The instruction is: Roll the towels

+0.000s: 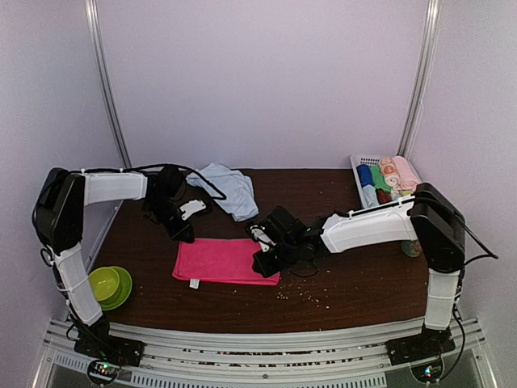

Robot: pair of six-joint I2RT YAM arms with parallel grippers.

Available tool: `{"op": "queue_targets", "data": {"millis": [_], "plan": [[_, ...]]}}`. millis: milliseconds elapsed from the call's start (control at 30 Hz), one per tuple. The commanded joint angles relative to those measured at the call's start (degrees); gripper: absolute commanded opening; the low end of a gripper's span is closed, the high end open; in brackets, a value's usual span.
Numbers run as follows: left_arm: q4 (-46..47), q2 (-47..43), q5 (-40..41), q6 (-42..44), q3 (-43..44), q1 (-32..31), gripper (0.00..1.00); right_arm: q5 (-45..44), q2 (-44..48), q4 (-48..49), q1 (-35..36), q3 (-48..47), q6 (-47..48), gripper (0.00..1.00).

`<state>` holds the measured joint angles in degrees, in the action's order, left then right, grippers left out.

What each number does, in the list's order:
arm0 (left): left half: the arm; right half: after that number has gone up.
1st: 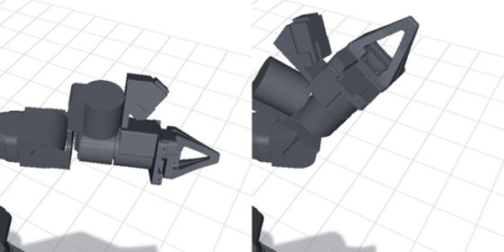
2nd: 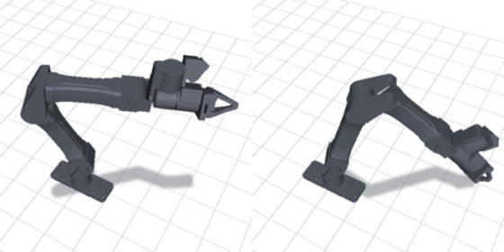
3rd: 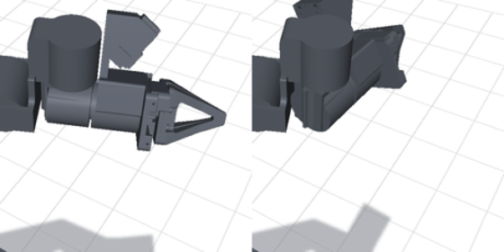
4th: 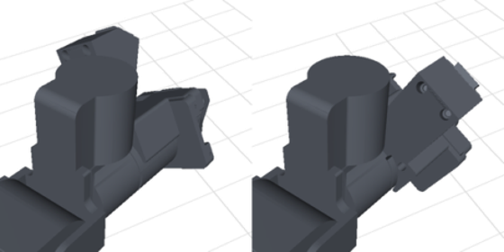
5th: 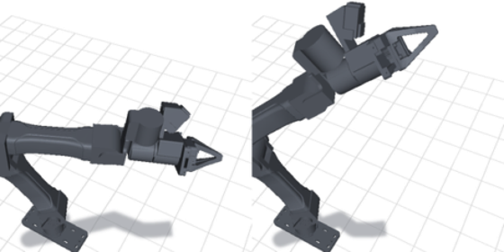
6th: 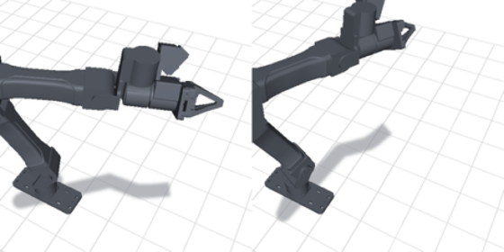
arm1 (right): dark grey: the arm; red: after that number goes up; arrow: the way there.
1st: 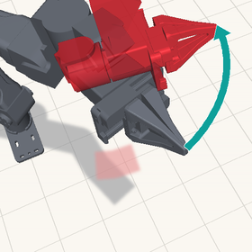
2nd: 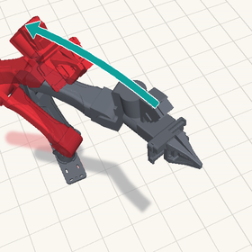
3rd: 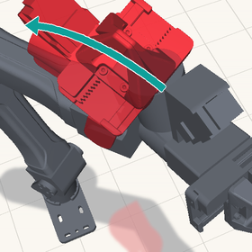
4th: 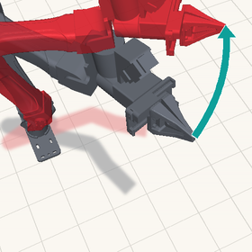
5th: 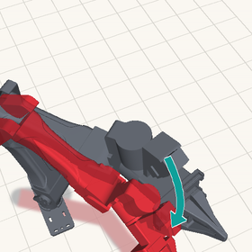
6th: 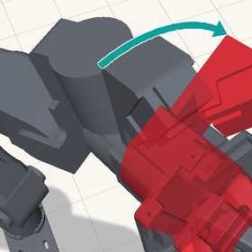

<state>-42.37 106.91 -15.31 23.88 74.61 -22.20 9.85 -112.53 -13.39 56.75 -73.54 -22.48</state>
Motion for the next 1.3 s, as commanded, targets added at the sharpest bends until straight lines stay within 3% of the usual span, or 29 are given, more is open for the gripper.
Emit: {"op": "queue_targets", "data": {"millis": [0,467,633,733,867,967,1000,1167,1267], "plan": [[4.2,3.2,6.4,-2.3,1.2,0.9,0.00,0.6,-1.9,-0.1,0.1,0.8,-1.0,0.15],[5.6,7.1,15.1,-3.4,2.0,1.0,0.00,-1.3,0.1,-2.0,0.7,4.7,-1.3,0.19],[5.3,2.9,13.1,-2.6,1.4,1.1,0.42,-1.3,4.4,-1.7,1.0,5.6,-0.1,0.36],[4.8,-1.8,12.2,-2.2,0.6,1.2,0.68,-3.0,7.3,-2.6,0.8,5.2,0.7,0.51],[4.0,-7.8,13.1,-2.7,-2.3,1.4,0.86,-7.0,10.1,-5.4,0.0,3.8,2.4,0.75],[3.1,-9.8,13.0,-3.7,-5.0,1.4,0.87,-10.7,12.0,-7.0,-0.8,3.3,3.5,0.97],[2.9,-10.2,12.4,-4.1,-5.9,1.4,0.87,-12.9,12.6,-7.1,-1.0,3.2,3.9,1.00],[1.9,-9.4,10.7,-7.2,-8.2,1.4,0.80,-22.4,12.8,-10.2,-2.2,0.0,6.0,1.00],[1.2,-7.3,8.1,-8.5,-8.0,1.5,0.76,-23.6,11.8,-11.8,-2.3,-2.1,6.3,0.99]]}}
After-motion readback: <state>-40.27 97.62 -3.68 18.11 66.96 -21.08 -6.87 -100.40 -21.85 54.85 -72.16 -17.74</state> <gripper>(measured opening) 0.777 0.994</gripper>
